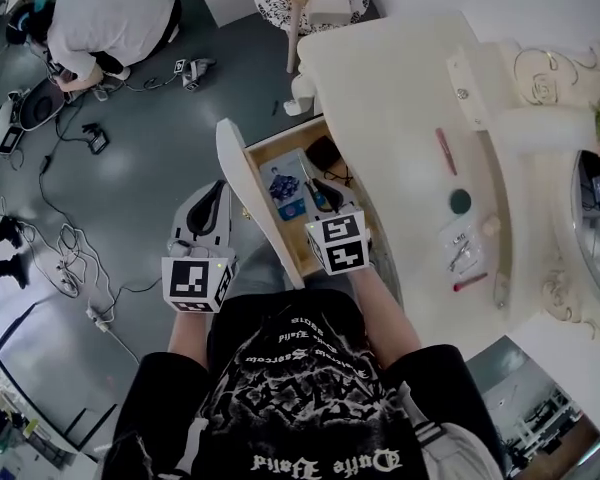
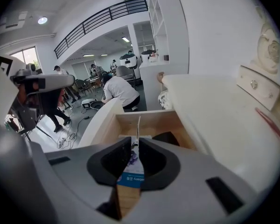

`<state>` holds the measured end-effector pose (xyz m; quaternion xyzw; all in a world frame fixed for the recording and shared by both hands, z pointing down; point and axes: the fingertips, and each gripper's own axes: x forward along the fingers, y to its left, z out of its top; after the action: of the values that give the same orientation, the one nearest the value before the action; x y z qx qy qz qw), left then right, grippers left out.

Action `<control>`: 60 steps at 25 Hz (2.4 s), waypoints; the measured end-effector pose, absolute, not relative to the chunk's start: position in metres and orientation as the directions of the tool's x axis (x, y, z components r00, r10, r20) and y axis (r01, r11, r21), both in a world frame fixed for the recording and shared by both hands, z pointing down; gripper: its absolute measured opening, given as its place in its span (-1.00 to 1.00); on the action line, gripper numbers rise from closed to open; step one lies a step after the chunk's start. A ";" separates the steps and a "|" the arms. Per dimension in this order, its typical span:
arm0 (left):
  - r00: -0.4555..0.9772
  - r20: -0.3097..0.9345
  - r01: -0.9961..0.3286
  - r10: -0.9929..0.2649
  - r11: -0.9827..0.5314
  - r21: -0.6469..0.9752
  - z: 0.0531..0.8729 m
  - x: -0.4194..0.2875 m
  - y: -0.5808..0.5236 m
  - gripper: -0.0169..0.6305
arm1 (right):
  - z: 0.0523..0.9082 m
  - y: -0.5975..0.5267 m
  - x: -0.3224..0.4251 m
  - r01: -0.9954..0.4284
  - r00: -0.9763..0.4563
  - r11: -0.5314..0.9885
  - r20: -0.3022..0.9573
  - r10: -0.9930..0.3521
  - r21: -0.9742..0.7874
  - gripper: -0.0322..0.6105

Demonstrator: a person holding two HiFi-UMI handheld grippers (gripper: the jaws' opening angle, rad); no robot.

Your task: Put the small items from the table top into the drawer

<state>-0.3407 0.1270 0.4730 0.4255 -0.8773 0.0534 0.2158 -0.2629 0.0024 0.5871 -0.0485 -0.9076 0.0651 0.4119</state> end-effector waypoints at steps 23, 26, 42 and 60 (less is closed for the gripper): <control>-0.593 0.467 -0.717 -0.655 0.694 0.064 0.477 -0.348 0.136 -0.90 | 0.656 0.034 -0.292 0.212 -0.517 0.961 0.813 0.266 -0.180 -0.70; -0.602 0.473 -0.707 -0.643 0.705 0.058 0.475 -0.348 0.141 -0.90 | 0.661 0.035 -0.295 0.204 -0.506 0.960 0.818 0.273 -0.194 -0.70; -0.587 0.495 -0.717 -0.641 0.695 0.051 0.478 -0.340 0.146 -0.90 | 0.682 0.036 -0.291 0.189 -0.439 0.961 0.858 0.268 -0.203 -0.67; -0.545 0.429 -0.767 -0.720 0.635 0.092 0.464 -0.324 0.123 -0.90 | 0.582 0.018 -0.308 0.055 -0.713 0.950 0.653 0.253 -0.307 -0.47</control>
<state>-0.3240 0.1231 0.4639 0.4237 -0.8774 0.0532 0.2188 -0.3079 0.0183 0.5822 -0.0841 -0.9159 0.1337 0.3690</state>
